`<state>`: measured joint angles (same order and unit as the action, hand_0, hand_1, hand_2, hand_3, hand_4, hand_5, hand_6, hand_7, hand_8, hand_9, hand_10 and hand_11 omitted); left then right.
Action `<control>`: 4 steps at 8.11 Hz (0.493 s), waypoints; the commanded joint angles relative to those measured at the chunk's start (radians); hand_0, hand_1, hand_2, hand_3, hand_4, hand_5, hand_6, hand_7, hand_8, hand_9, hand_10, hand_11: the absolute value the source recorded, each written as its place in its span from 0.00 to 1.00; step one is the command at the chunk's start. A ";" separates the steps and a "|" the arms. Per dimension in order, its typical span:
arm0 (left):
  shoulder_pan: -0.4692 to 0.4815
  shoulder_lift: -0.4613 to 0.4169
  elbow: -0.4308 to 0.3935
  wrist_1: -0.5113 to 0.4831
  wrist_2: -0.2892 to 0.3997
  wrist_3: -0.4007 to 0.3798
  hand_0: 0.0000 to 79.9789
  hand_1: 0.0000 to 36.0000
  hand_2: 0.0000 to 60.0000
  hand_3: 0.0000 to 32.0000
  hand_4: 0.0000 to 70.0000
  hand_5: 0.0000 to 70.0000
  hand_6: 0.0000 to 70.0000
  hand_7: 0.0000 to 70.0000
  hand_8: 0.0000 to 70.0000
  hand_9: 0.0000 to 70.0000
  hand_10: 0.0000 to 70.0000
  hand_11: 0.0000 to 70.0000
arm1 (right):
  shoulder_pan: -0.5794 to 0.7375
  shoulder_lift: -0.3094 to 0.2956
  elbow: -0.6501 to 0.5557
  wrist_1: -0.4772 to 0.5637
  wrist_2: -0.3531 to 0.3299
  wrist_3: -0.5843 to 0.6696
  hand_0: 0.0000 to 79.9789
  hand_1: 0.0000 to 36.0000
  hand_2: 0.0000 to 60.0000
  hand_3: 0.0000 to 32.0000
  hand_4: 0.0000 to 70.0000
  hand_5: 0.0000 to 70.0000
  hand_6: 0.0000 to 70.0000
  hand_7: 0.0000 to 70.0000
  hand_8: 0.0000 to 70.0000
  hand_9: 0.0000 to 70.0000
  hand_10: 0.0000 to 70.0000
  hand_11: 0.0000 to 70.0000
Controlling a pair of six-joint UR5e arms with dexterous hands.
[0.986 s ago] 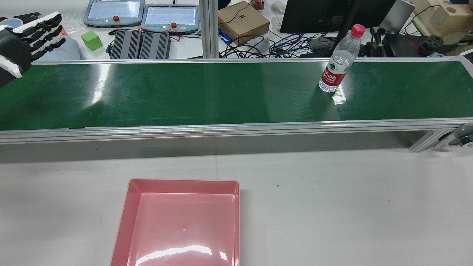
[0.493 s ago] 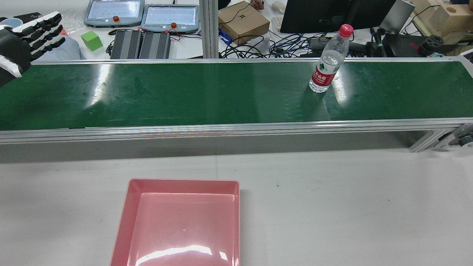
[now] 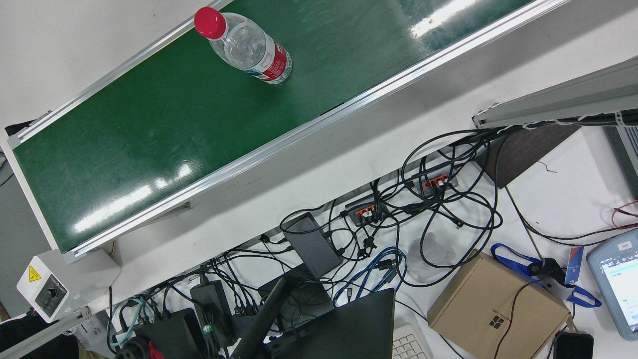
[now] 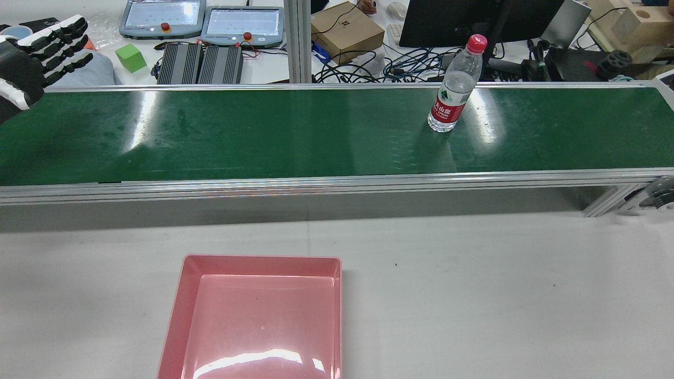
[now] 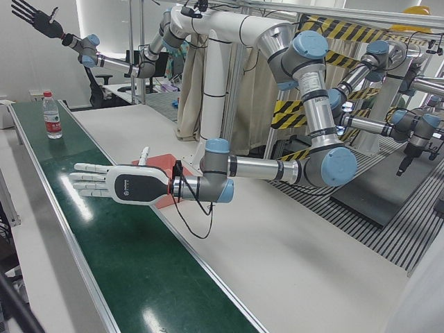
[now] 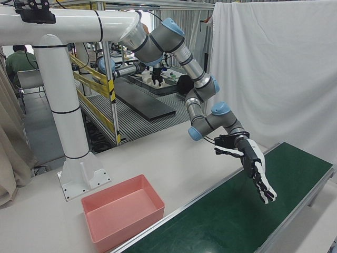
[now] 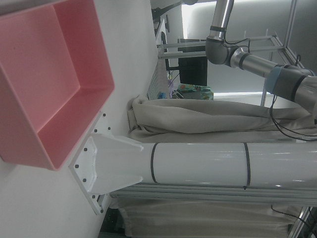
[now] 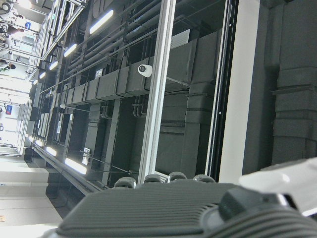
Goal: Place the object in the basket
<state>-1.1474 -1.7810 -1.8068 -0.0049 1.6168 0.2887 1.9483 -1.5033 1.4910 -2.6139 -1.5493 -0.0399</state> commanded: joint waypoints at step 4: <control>0.002 0.000 0.000 0.000 0.000 0.001 0.60 0.07 0.00 0.00 0.14 0.06 0.00 0.00 0.00 0.00 0.04 0.08 | 0.000 0.000 0.000 0.000 0.000 0.000 0.00 0.00 0.00 0.00 0.00 0.00 0.00 0.00 0.00 0.00 0.00 0.00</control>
<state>-1.1465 -1.7810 -1.8070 -0.0046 1.6168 0.2894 1.9482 -1.5033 1.4908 -2.6139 -1.5493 -0.0399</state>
